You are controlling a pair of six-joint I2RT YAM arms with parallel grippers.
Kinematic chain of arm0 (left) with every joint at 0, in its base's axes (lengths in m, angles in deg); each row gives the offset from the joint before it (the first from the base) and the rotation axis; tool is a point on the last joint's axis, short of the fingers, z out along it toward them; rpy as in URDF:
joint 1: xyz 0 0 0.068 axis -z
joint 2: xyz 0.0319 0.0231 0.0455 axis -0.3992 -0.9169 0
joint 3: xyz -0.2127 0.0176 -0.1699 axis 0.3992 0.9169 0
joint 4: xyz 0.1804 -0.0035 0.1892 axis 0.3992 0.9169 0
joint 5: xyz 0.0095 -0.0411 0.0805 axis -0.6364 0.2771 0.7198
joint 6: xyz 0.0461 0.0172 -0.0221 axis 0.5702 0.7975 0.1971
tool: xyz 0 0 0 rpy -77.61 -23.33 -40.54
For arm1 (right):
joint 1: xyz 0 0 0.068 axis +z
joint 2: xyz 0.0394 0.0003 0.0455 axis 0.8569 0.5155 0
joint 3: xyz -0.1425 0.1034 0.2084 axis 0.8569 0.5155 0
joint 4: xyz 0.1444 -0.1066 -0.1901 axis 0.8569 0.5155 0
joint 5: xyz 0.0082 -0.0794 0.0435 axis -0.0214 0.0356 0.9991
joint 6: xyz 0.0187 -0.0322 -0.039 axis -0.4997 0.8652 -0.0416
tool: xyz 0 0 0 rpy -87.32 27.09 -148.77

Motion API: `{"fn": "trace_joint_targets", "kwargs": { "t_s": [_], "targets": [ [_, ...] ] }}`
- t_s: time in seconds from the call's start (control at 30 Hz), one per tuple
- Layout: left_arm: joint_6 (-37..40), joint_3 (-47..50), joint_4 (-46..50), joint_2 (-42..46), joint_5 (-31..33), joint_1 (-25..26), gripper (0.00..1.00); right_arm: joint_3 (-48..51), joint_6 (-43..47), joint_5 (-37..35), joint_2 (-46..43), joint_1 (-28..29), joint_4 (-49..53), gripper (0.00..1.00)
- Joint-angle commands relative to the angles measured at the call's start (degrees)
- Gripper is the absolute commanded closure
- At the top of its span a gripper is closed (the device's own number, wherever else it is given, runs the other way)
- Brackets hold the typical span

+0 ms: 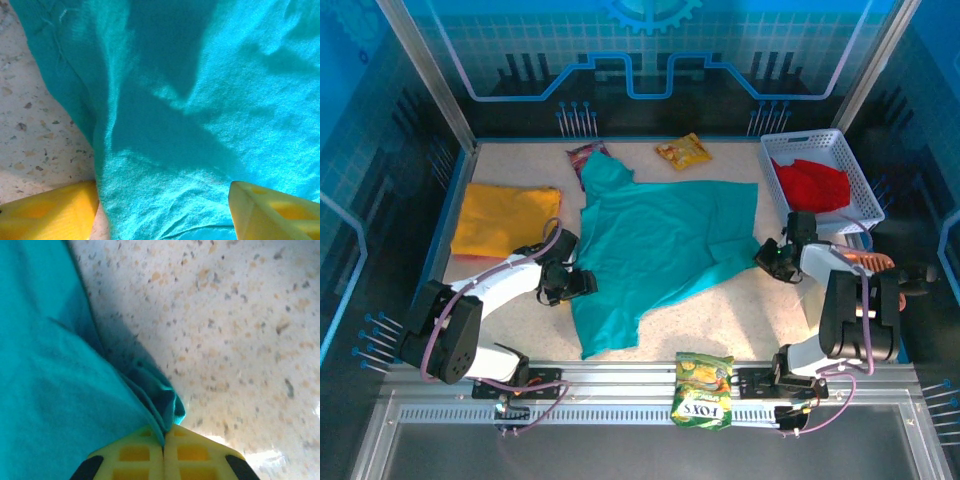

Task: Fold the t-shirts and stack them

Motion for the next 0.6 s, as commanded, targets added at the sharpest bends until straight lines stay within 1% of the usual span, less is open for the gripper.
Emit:
{"fn": "trace_joint_targets", "kwargs": {
  "t_s": [0.0, 0.13, 0.3, 0.4, 0.57],
  "targets": [
    [0.76, 0.75, -0.98, -0.15, -0.26, 0.22, 0.29, -1.92, 0.40, 2.58, -5.85, 0.30, 9.47, 1.00],
    [0.93, 0.70, -0.89, -0.15, 0.04, 0.22, 0.29, -3.49, 1.64, 4.03, -12.33, 0.14, 18.85, 1.00],
    [1.23, 0.29, -0.54, -0.15, 0.47, 0.22, 0.29, -5.33, 2.68, 3.60, -19.95, -1.06, 26.53, 1.00],
    [1.51, 0.05, -0.55, -0.48, 0.36, 0.22, 0.29, -6.44, 3.63, 3.10, -21.64, -2.38, 29.08, 1.00],
    [2.07, -0.42, 0.40, -0.42, 0.43, 0.18, 0.29, -5.62, 4.86, 3.85, -21.42, -4.27, 31.40, 1.00]
  ]
}}
